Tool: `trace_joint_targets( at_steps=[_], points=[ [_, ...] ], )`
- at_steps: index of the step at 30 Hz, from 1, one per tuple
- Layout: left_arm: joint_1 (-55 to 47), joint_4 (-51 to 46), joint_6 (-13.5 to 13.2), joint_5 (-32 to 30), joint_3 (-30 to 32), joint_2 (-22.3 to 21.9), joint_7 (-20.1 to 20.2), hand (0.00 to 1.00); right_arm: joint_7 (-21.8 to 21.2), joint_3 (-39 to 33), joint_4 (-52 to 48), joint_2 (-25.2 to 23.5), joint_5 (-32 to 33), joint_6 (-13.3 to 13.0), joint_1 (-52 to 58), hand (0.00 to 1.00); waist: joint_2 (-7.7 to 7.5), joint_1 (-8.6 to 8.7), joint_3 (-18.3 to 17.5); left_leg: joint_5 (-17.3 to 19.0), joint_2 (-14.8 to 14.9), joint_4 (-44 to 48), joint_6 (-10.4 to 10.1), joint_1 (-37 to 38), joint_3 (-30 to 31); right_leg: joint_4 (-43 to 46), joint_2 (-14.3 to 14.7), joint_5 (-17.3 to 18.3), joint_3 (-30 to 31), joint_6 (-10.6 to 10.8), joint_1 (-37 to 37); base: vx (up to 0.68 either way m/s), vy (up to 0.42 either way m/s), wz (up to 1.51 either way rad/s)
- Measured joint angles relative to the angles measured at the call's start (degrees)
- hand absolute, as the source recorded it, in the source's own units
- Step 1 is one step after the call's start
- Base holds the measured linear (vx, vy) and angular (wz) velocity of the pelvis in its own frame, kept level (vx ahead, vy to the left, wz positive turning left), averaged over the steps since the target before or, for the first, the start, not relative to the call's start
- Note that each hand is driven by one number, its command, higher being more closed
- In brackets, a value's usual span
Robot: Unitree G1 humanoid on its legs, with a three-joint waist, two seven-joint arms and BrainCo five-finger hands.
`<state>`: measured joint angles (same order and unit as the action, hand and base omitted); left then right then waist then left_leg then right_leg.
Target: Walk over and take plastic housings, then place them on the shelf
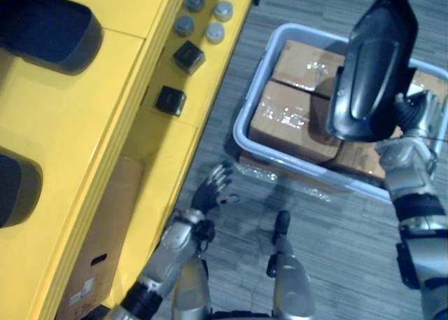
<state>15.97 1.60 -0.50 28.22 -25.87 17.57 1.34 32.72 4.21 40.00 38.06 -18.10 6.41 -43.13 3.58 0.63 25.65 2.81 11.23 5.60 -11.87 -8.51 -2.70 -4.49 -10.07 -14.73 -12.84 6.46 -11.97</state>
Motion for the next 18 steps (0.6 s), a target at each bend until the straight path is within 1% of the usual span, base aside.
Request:
trace_joint_targets(
  at_steps=[1,2,3,4,6,8,11,14,16,18],
  points=[
    [1.5,0.0,1.1,0.0,0.1,0.5,0.0,0.00,0.0,0.0,-0.5,-0.4,-0.7,0.0,0.0,1.00,-0.04,0.18,-0.2,0.0,0.0,0.0,0.0,0.2,-0.2,0.0,0.0,0.0,0.1,0.0,0.0,-0.03,-0.003,-0.14],
    [4.4,0.2,2.8,0.2,0.4,1.2,0.0,0.00,0.0,0.0,-1.5,-1.2,-0.9,0.0,0.0,1.00,-0.19,0.36,-0.7,0.1,0.0,0.0,0.0,0.6,-0.7,0.0,0.0,0.0,0.5,0.0,0.0,-0.02,-0.002,-0.13],
    [6.0,0.4,3.7,0.3,0.6,1.4,-0.1,0.00,0.0,0.1,-1.8,-1.6,-1.2,0.0,0.0,1.00,-0.14,0.49,-1.0,0.1,0.0,0.0,0.0,0.6,-0.8,0.0,0.0,0.0,0.5,0.0,0.0,-0.03,-0.006,-0.13],
    [12.4,3.8,6.3,0.2,1.1,1.7,-0.1,0.00,0.0,0.1,-3.2,-2.8,-2.2,0.0,0.0,1.00,-0.29,1.01,-1.8,0.1,0.1,0.0,0.0,0.7,-0.9,0.0,0.1,-0.1,0.7,-0.1,-0.1,-0.02,-0.008,-0.06],
    [18.2,9.3,8.4,0.6,1.3,1.7,-0.4,0.00,0.0,1.8,-4.6,-3.5,-3.1,0.0,-0.9,1.00,-0.66,1.95,-2.2,0.1,0.2,0.0,0.0,0.9,-1.2,0.0,0.3,-0.2,1.1,-0.2,-0.2,-0.01,-0.006,-0.11],
    [23.6,15.9,9.8,0.4,1.4,1.7,-0.6,0.00,0.0,2.4,-6.0,-5.3,-3.5,-0.1,-2.2,1.00,-1.48,2.15,-2.7,0.3,0.3,0.0,-0.2,1.5,-2.9,0.0,0.5,-0.6,2.6,-0.2,-0.8,0.00,0.000,-0.30],
    [29.1,22.1,9.8,-0.4,1.4,1.4,-1.8,0.00,-0.1,3.6,-6.0,-6.1,-3.4,-0.4,-4.3,1.00,-1.71,3.48,-2.8,0.5,0.4,0.0,-0.2,1.6,-3.4,0.0,0.7,-0.7,3.3,-0.2,-1.0,0.01,0.004,-0.13],
    [33.5,25.0,9.3,-4.7,1.5,0.3,-4.7,0.00,-0.1,3.8,-6.0,-7.2,-3.4,-1.2,-6.0,1.00,-1.78,3.64,-2.7,0.8,0.9,0.3,-0.5,1.6,-4.1,0.0,1.2,-0.8,3.8,-0.3,-1.4,0.00,-0.013,-0.14],
    [35.9,26.3,9.3,-6.0,1.3,-0.5,-5.9,0.00,-0.1,3.9,-6.0,-8.3,-3.4,-1.6,-7.1,1.00,-1.88,3.82,-2.7,1.2,1.4,0.9,-0.7,1.4,-4.4,0.0,1.7,-0.8,4.1,-0.4,-1.6,0.01,-0.017,-0.13],
    [38.2,28.3,10.0,-6.1,0.8,-0.7,-7.4,0.00,0.0,5.3,-6.0,-9.5,-3.4,-1.9,-9.1,1.00,-2.40,4.58,-2.6,1.3,1.6,0.9,-0.8,1.5,-5.0,0.0,1.9,-1.0,4.9,-0.6,-2.0,0.00,-0.009,-0.14]
  ],
)
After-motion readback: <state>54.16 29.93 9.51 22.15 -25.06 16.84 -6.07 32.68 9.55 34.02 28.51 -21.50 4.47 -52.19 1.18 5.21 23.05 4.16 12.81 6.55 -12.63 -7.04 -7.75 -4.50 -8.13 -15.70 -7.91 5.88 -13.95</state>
